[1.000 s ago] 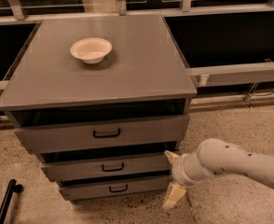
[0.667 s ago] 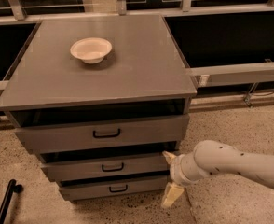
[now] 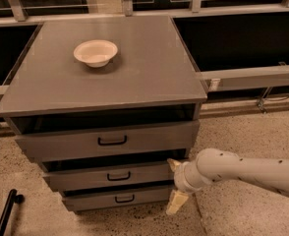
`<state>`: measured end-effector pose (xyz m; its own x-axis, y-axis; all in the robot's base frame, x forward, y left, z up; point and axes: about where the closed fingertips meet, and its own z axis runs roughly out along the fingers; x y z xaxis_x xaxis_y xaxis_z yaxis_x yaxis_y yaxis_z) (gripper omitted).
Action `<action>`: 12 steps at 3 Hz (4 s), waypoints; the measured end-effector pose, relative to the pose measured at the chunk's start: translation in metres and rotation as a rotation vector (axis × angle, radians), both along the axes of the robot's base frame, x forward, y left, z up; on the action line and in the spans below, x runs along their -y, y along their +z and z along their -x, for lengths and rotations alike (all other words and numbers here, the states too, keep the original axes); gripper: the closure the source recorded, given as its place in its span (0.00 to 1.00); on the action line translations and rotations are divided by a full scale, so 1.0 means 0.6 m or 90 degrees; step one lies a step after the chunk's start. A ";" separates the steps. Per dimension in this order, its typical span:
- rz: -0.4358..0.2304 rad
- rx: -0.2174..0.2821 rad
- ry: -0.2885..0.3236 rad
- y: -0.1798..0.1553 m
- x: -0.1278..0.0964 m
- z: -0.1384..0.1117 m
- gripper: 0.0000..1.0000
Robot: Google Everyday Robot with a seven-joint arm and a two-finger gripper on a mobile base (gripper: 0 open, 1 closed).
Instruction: Open middle drawer
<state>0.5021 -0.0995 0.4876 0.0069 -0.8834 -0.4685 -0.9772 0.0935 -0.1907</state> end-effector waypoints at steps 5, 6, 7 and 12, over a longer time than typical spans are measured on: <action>-0.003 0.017 0.046 -0.094 -0.075 -0.115 0.00; 0.001 0.023 0.057 -0.095 -0.088 -0.134 0.00; -0.001 0.011 0.066 -0.103 -0.096 -0.137 0.00; -0.012 -0.154 0.027 -0.111 -0.086 -0.082 0.00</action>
Offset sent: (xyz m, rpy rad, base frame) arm 0.0424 0.0281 -0.0299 0.0063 -0.0339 0.0518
